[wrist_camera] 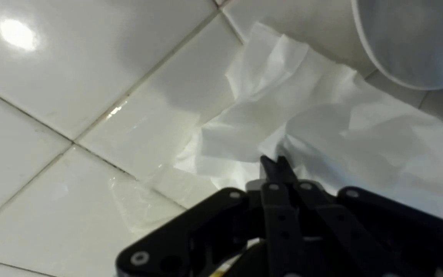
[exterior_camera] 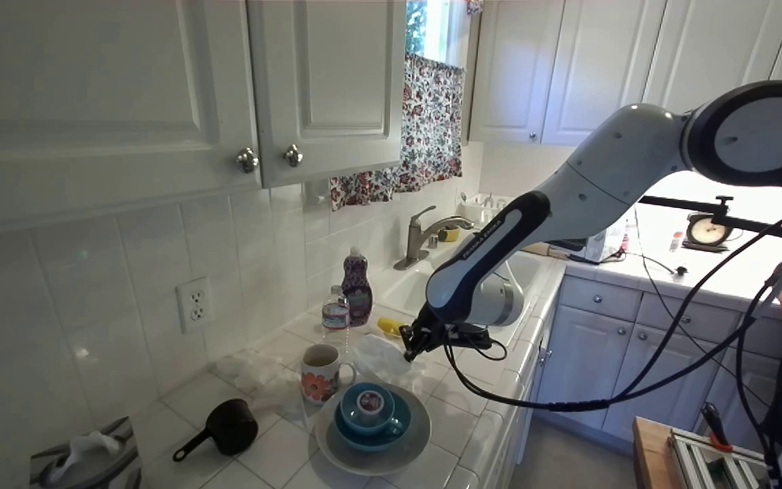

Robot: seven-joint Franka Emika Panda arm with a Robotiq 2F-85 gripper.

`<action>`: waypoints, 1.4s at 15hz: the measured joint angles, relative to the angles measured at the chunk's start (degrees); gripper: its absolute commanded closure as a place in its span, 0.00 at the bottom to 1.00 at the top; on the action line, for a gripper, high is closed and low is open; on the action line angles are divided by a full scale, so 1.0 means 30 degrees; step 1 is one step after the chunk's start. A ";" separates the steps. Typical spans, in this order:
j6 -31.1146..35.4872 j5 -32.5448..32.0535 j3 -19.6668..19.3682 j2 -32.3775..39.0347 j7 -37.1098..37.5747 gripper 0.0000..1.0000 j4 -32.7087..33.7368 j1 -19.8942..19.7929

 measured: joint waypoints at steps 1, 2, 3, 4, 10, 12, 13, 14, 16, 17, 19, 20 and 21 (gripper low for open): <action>-0.0362 0.0000 0.0039 0.0312 -0.0357 1.00 0.0329 -0.0133; -0.0666 0.0000 0.0042 0.0635 -0.0736 1.00 0.0646 -0.0220; -0.0949 0.0000 0.0044 0.0933 -0.1138 1.00 0.0931 -0.0278; -0.1183 0.0000 0.0044 0.1195 -0.1534 1.00 0.1194 -0.0314; -0.1380 0.0000 0.0042 0.1892 -0.2262 1.00 0.1961 -0.0232; -0.1173 0.0008 0.0044 0.1879 -0.2228 0.73 0.2032 -0.0186; -0.1090 0.0008 0.0023 0.1879 -0.2165 0.67 0.2056 -0.0133; -0.0983 0.0008 -0.0019 0.1880 -0.2080 0.60 0.2058 -0.0050; -0.0803 0.0031 -0.0048 0.1878 -0.1794 0.46 0.2058 0.0093; -0.0736 0.0055 -0.0046 0.1872 -0.1666 0.39 0.2057 0.0160; -0.0485 0.0084 -0.0011 0.1862 -0.1458 0.26 0.2050 0.0298; -0.0393 0.0085 -0.0011 0.1862 -0.1313 0.18 0.2045 0.0403; -0.0383 0.0085 -0.0073 0.1863 -0.1120 0.12 0.2035 0.0572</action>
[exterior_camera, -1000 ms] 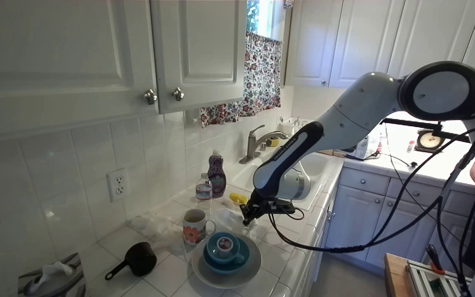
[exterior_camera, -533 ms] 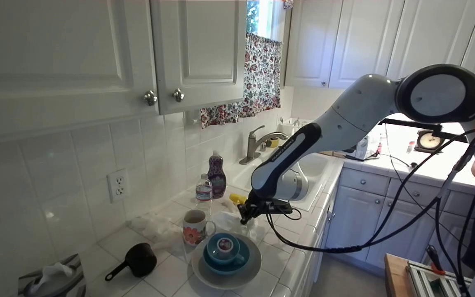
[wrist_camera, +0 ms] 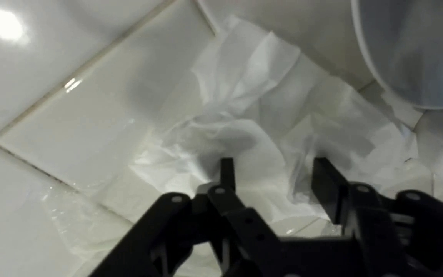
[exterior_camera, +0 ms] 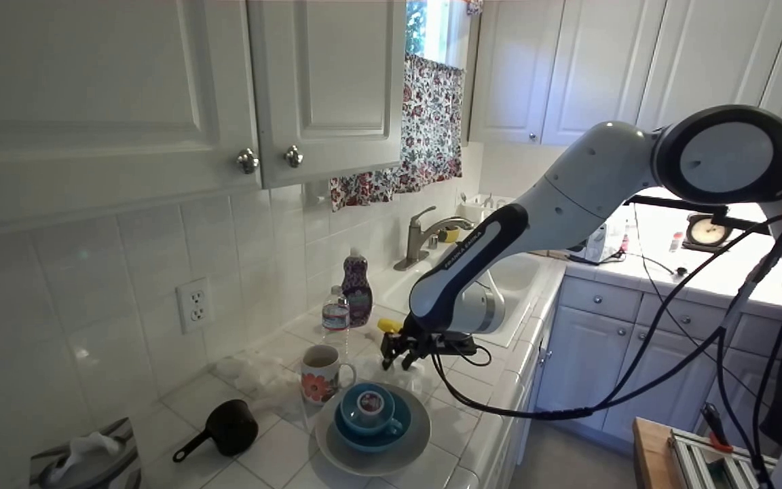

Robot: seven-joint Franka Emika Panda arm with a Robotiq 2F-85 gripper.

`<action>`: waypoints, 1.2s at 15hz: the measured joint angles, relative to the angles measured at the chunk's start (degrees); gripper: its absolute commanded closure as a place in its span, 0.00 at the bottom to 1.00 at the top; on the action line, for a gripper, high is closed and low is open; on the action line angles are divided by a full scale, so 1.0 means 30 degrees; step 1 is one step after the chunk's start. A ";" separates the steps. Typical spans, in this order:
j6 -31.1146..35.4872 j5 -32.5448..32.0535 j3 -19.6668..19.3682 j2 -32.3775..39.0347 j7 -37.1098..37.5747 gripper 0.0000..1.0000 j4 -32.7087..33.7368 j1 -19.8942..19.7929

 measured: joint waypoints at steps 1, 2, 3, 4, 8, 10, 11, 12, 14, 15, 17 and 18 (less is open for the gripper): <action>0.0000 0.0000 -0.0121 0.0007 0.0246 0.04 -0.0019 0.0241; -0.0001 -0.0003 -0.0306 0.0027 0.0545 0.01 -0.0035 0.0538; -0.0001 -0.0010 -0.0578 0.0077 0.0904 0.00 -0.0035 0.0906; 0.0000 -0.0183 -0.0819 0.0146 0.1474 0.34 -0.0036 0.1230; 0.0340 -0.1062 -0.1701 0.0427 0.3861 0.46 -0.0036 0.2288; 0.0361 -0.1568 -0.2320 0.0458 0.5004 0.11 -0.0036 0.2824; 0.0362 -0.1741 -0.2591 0.0463 0.5480 0.07 -0.0036 0.3057; 0.0387 -0.1959 -0.2856 0.0470 0.5985 0.24 -0.0036 0.3299; 0.0539 -0.2225 -0.3434 0.0485 0.6907 0.11 -0.0036 0.3895; 0.0603 -0.2236 -0.3556 0.0491 0.7097 0.07 -0.0036 0.4063; 0.0637 -0.2244 -0.3606 0.0503 0.7230 0.02 -0.0036 0.4170; 0.0645 -0.2245 -0.3617 0.0507 0.7241 0.00 -0.0036 0.4170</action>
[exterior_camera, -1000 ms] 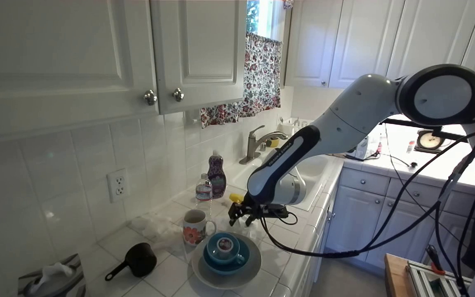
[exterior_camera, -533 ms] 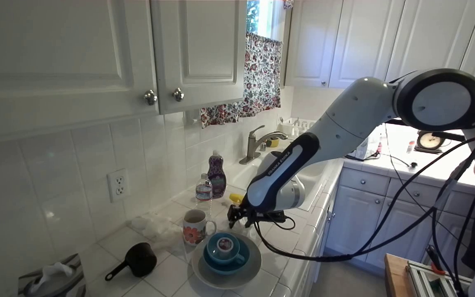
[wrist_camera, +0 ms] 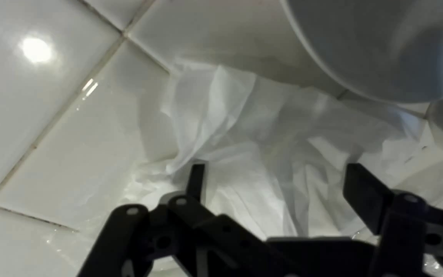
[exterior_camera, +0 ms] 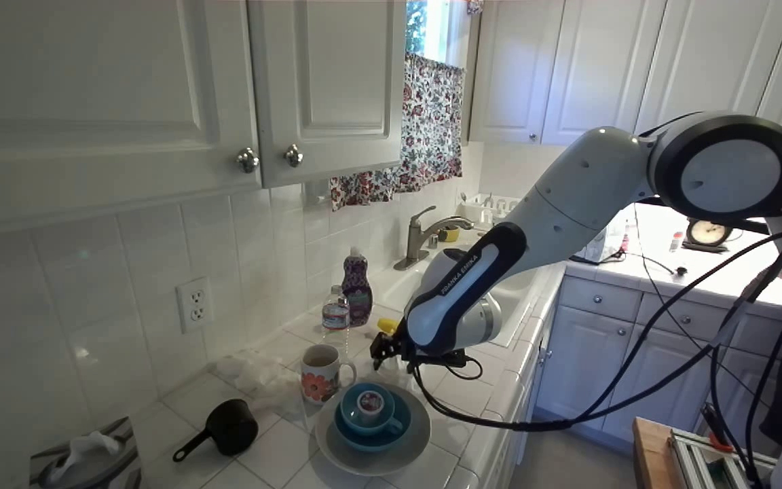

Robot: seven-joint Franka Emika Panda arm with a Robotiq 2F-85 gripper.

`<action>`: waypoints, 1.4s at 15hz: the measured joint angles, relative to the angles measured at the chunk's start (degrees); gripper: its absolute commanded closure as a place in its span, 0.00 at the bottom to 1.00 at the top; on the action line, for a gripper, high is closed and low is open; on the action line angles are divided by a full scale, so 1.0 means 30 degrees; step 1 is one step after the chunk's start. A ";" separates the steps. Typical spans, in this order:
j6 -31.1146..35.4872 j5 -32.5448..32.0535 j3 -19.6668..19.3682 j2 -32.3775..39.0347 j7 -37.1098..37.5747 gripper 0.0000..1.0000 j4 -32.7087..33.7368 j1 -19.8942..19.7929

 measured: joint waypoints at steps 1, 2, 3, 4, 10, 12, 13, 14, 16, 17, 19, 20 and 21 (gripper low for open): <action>0.0000 -0.0002 0.0021 0.0000 0.0001 0.00 0.0000 -0.0029; 0.0936 -0.0003 0.0009 0.0042 0.0115 0.00 -0.0011 -0.0037; 0.2281 -0.0003 -0.0013 0.0074 0.0179 0.00 -0.0069 -0.0036; 0.3603 -0.0002 -0.0022 0.0101 0.0179 0.00 -0.0152 -0.0041; 0.4974 0.0014 0.0022 0.0081 0.0144 0.00 -0.0919 0.0064; 0.2923 0.0055 -0.0066 -0.0005 0.0188 0.00 -0.0956 0.0133; 0.2772 0.0019 -0.0087 -0.0003 0.0191 0.00 -0.0942 0.0132; 0.2800 0.0014 -0.0085 0.0008 0.0191 0.00 -0.0935 0.0114; 0.2802 0.0013 -0.0085 0.0009 0.0191 0.00 -0.0934 0.0099; 0.2802 0.0013 -0.0084 0.0008 0.0191 0.00 -0.0933 0.0100; 0.2803 0.0013 -0.0083 0.0009 0.0191 0.00 -0.0933 0.0099; 0.2803 0.0013 -0.0083 0.0009 0.0191 0.00 -0.0933 0.0097; 0.2722 -0.0049 -0.0043 0.0013 0.0184 0.00 -0.0933 0.0089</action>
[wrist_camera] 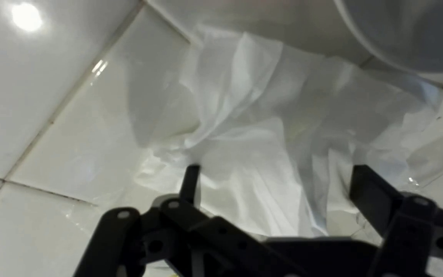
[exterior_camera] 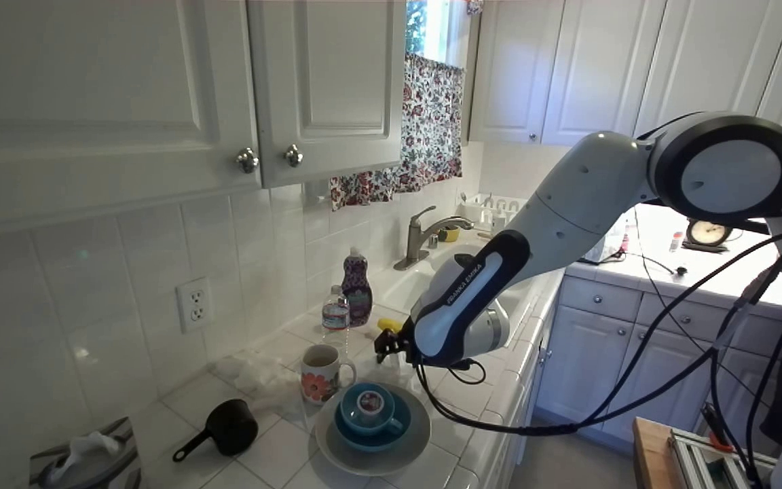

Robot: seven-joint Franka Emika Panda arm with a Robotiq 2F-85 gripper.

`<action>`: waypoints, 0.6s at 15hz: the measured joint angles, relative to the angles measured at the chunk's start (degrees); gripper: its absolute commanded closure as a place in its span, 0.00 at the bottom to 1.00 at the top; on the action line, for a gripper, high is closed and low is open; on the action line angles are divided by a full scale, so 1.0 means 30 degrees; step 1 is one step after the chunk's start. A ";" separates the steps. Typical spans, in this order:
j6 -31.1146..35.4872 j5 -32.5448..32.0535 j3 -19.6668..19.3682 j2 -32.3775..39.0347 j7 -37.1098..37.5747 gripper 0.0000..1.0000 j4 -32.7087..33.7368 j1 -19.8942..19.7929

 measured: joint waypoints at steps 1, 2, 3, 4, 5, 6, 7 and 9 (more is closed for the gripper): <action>-0.0198 -0.0096 0.0062 0.0006 -0.0029 0.00 0.0002 0.0008; -0.0498 -0.0253 0.0073 0.0007 -0.0049 0.00 0.0010 0.0074; -0.0942 -0.0520 0.0058 0.0004 -0.0049 0.00 0.0028 0.0158; -0.1488 -0.0796 0.0063 -0.0001 -0.0052 0.25 0.0074 0.0206; -0.2065 -0.1079 0.0068 -0.0007 -0.0059 0.28 0.0155 0.0228; -0.2562 -0.1409 0.0022 -0.0029 -0.0059 0.34 0.0289 0.0238; -0.3073 -0.1717 -0.0113 -0.0056 -0.0058 0.43 0.0438 0.0278; -0.4024 -0.2284 -0.0335 -0.0081 -0.0057 0.55 0.0747 0.0307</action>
